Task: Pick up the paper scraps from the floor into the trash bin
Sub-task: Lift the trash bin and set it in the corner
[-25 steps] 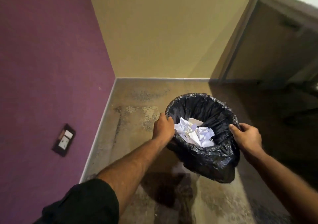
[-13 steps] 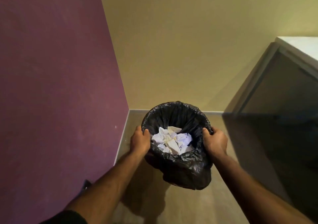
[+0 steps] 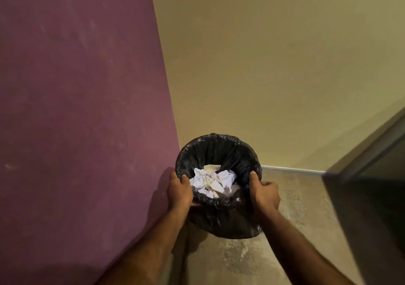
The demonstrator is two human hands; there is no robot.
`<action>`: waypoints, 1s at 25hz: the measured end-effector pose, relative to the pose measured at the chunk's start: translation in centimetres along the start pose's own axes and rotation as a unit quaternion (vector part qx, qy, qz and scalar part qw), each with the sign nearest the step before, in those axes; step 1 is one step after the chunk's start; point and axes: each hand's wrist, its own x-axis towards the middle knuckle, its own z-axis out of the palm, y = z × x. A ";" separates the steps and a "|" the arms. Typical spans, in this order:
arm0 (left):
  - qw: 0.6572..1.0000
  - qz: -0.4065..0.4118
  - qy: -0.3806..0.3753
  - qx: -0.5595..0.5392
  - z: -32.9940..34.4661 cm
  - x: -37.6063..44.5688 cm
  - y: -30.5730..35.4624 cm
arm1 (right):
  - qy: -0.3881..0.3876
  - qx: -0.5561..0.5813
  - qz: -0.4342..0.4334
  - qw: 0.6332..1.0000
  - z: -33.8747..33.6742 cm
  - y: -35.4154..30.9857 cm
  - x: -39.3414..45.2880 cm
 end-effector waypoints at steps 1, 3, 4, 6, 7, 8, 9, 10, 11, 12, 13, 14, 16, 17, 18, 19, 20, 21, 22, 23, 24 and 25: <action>1.000 -0.006 0.004 0.001 0.2 1.0 -0.5 | -0.003 0.005 -0.003 1.000 1.6 0.2 0.4; 0.999 -0.020 0.018 -0.022 1.3 4.7 -2.6 | -0.006 0.016 -0.024 1.000 5.4 1.0 2.6; 0.999 -0.021 0.016 -0.039 2.5 6.7 -3.8 | -0.013 0.013 -0.033 0.999 7.0 1.2 4.2; 0.999 -0.010 0.012 -0.033 5.0 10.7 -6.0 | -0.049 0.005 -0.034 0.998 10.1 2.3 7.6; 0.999 -0.008 0.019 -0.027 5.9 12.2 -6.9 | -0.068 0.001 -0.030 0.997 11.8 3.3 9.4; 0.999 -0.019 0.026 -0.023 7.0 14.1 -8.3 | -0.087 -0.004 -0.027 0.996 13.1 4.1 10.9; 0.999 -0.024 0.028 -0.032 7.4 14.9 -8.7 | -0.100 -0.009 -0.029 0.995 14.2 4.7 12.1; 0.999 -0.024 0.023 -0.040 7.6 15.4 -8.5 | -0.105 -0.012 -0.035 0.994 15.5 5.6 13.5; 0.999 -0.029 0.014 -0.042 8.7 16.6 -9.2 | -0.103 -0.019 -0.042 0.994 16.4 6.3 15.0; 0.998 -0.043 0.003 -0.040 9.7 17.5 -10.1 | -0.099 -0.031 -0.045 0.994 17.3 7.1 16.4; 0.996 -0.066 -0.007 -0.052 10.3 18.3 -10.9 | -0.095 -0.040 -0.046 0.994 18.2 8.1 17.6; 0.995 -0.083 -0.012 -0.052 10.9 19.0 -11.7 | -0.093 -0.048 -0.046 0.993 19.1 9.2 18.7; 0.993 -0.099 -0.015 -0.061 12.1 20.2 -13.4 | -0.098 -0.046 -0.043 0.993 20.3 11.1 20.3; 0.992 -0.106 -0.024 -0.070 12.4 20.6 -14.0 | -0.103 -0.042 -0.035 0.993 20.6 11.7 20.8; 0.991 -0.111 -0.027 -0.065 12.6 21.2 -14.7 | -0.109 -0.039 -0.025 0.993 21.2 12.0 21.3; 0.990 -0.120 -0.030 -0.071 12.7 21.5 -14.7 | -0.115 -0.035 -0.015 0.993 21.7 12.1 21.8; 0.988 -0.133 -0.030 -0.076 12.7 21.8 -14.8 | -0.121 -0.030 -0.005 0.992 22.3 11.9 22.3; 0.987 -0.135 -0.031 -0.077 12.8 22.3 -15.1 | -0.125 -0.022 -0.002 0.992 22.8 11.7 22.6; 0.987 -0.140 -0.029 -0.072 12.8 22.3 -15.1 | -0.127 -0.020 0.003 0.992 23.1 11.4 22.7; 0.987 -0.136 -0.032 -0.075 12.8 22.3 -15.0 | -0.123 -0.021 0.003 0.992 23.2 11.3 22.8; 0.986 -0.144 -0.034 -0.081 12.5 22.1 -14.7 | -0.120 -0.023 0.004 0.993 23.2 11.3 22.7; 0.986 -0.142 -0.038 -0.080 12.4 22.2 -14.9 | -0.122 -0.023 0.007 0.992 23.2 11.4 22.6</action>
